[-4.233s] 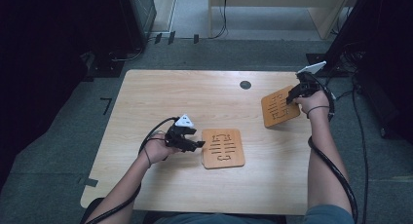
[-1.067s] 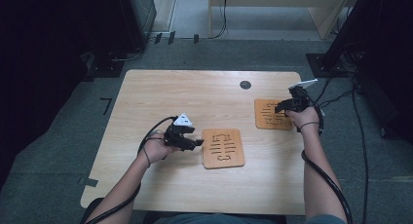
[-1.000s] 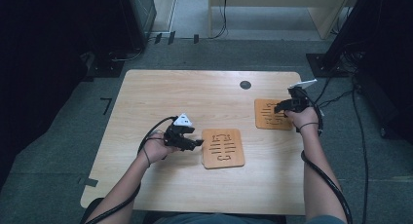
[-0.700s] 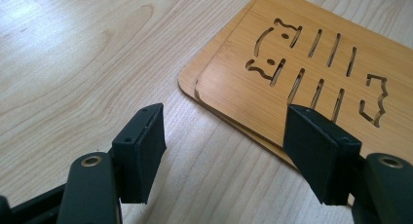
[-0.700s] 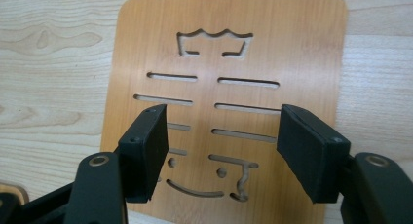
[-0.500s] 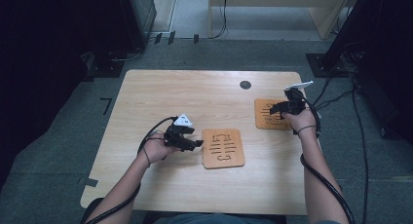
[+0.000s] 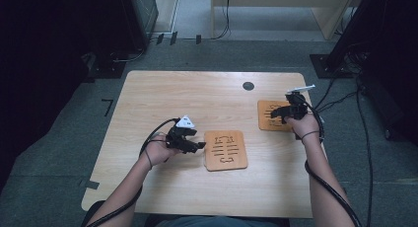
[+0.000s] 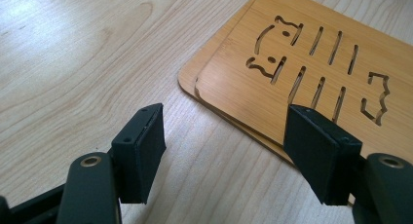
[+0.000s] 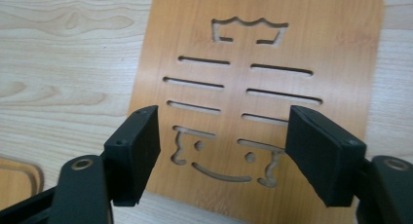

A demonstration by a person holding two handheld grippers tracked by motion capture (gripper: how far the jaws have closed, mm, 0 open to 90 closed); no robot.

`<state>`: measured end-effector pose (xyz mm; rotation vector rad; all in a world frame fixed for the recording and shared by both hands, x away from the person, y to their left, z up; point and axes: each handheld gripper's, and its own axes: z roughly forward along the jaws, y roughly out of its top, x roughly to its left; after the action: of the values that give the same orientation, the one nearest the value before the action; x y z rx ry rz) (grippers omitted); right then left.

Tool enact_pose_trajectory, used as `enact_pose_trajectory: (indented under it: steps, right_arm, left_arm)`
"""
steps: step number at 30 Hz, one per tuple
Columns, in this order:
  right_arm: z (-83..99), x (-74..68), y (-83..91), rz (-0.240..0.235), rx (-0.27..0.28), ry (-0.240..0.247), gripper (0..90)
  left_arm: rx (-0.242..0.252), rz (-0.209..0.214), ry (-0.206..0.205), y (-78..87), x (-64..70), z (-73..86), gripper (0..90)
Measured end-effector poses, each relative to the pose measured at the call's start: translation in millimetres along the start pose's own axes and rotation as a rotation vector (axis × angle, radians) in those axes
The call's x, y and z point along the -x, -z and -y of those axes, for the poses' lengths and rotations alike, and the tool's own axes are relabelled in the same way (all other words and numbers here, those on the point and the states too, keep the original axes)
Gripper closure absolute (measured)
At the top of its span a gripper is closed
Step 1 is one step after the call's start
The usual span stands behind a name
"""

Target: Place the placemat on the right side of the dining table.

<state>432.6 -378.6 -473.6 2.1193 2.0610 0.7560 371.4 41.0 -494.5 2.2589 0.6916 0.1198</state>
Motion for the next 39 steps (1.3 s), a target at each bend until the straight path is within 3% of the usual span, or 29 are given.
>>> enact_pose_trajectory:
  steps: [22,39]
  right_arm:
    - [19.6,-18.7,1.3,0.008,0.042,0.099,22.9]
    - [36.4,-38.6,1.7,-0.027,0.052,0.160,22.7]
  left_arm:
    - [0.004,-0.003,0.000,0.1,-0.2,0.0,30.7]
    - [0.005,-0.006,0.000,0.6,-0.6,0.1,30.7]
